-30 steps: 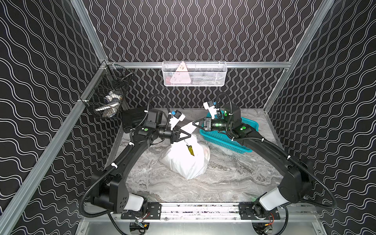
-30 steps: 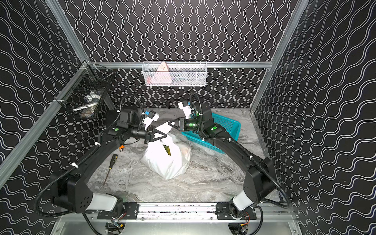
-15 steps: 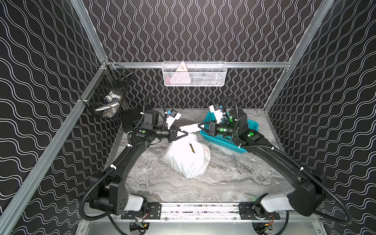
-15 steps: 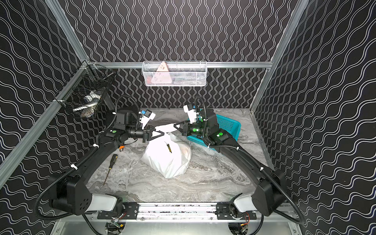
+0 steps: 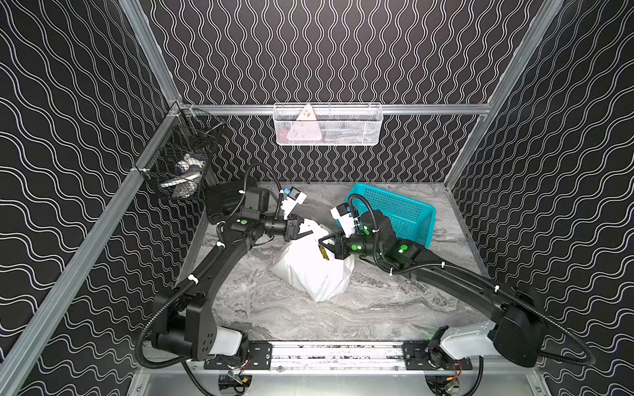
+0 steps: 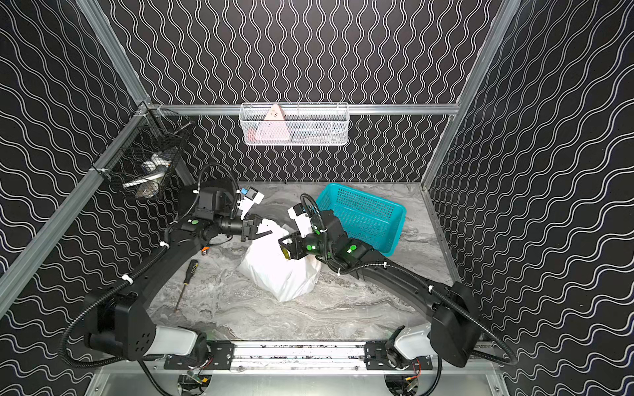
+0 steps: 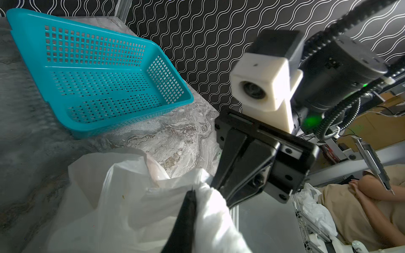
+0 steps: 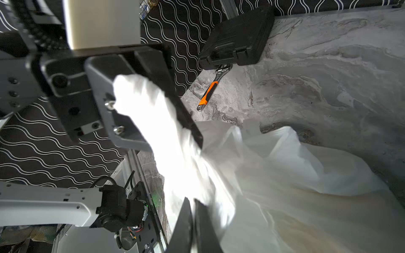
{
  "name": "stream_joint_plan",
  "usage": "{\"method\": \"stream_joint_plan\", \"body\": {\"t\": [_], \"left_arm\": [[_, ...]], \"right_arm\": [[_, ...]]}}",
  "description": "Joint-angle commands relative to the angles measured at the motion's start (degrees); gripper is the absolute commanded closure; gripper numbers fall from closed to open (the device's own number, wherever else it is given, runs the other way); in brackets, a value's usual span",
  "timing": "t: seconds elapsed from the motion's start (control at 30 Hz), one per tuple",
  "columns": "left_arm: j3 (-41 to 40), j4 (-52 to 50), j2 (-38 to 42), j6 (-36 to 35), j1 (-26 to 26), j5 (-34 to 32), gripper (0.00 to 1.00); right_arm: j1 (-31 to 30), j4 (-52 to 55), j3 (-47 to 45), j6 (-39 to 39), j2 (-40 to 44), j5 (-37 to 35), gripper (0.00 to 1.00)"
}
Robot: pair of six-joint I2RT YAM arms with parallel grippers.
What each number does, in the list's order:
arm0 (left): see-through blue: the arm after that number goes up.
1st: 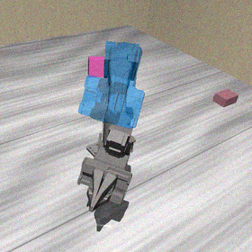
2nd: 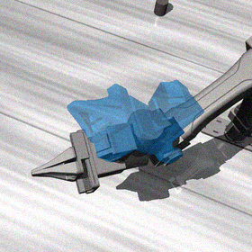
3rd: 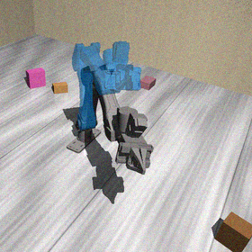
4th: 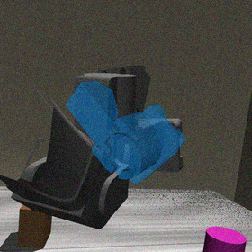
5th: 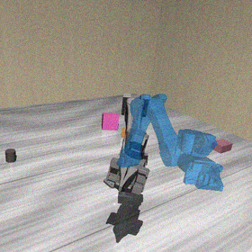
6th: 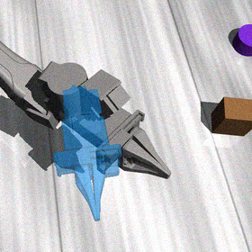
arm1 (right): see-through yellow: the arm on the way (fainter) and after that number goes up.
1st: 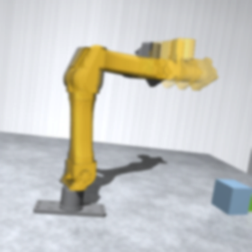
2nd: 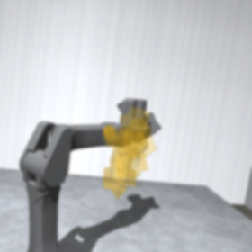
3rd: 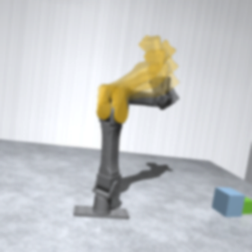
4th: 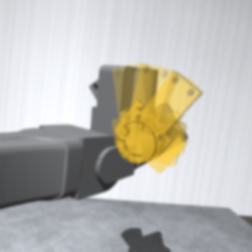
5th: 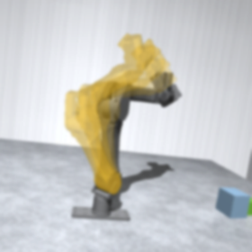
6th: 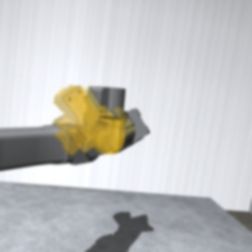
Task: Place the pineapple into a plastic bag & tie a knot
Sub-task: Cross the plastic bag at the center of the board.
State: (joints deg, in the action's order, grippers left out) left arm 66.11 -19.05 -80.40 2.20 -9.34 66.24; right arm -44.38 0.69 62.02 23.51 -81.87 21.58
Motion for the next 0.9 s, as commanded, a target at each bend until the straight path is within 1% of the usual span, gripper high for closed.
{"method": "stream_joint_plan", "body": {"t": [0.0, 0.07, 0.13, 0.2, 0.27, 0.37, 0.47, 0.57, 0.67, 0.8, 0.87], "left_arm": [[1.1, -2.7, 0.6, -4.2, -0.3, 0.4, 0.79], [0.7, -4.7, 1.3, -5.9, -0.2, 0.0, 0.72], [0.3, -5.3, 1.8, -6.2, -0.3, -0.8, 0.65], [0.3, -6.5, 1.8, -7.0, -0.2, -1.5, 0.60], [-0.1, -5.8, 2.0, -6.5, -0.2, -1.7, 0.58], [-0.1, -4.8, 1.5, -5.6, -0.4, -2.4, 0.58], [1.1, -4.8, -0.3, -4.8, -0.3, -4.3, 0.61], [2.3, -5.5, -1.8, -5.0, -0.3, -2.4, 0.62], [1.1, -1.3, -1.0, -2.2, -0.3, -1.6, 0.61], [1.7, -2.2, -0.9, -2.6, -0.3, -0.9, 0.61], [1.3, -0.9, -1.0, -2.2, -0.3, -1.1, 0.64]], "right_arm": [[2.2, 0.2, 1.4, 1.4, -2.3, 2.8, 1.00], [2.9, -2.9, 1.1, 2.8, -2.8, 3.9, 1.00], [3.9, -4.9, 1.2, 4.5, -3.6, 5.3, 1.00], [4.5, -5.4, 1.7, 5.3, -4.3, 6.8, 1.00], [4.5, -5.3, 1.7, 5.5, -4.2, 7.1, 1.00], [4.0, -5.0, 1.3, 6.1, -3.4, 7.3, 1.00], [2.0, -3.8, 0.8, 5.7, -1.8, 5.7, 1.00], [0.8, -2.6, 0.6, 6.0, -0.9, 4.7, 1.00], [0.3, -3.1, -0.5, 6.2, -1.5, 4.3, 1.00], [0.1, -4.5, -1.1, 6.5, -3.3, 4.7, 1.00], [0.1, -5.6, -1.3, 6.7, -3.6, 5.0, 1.00]]}}
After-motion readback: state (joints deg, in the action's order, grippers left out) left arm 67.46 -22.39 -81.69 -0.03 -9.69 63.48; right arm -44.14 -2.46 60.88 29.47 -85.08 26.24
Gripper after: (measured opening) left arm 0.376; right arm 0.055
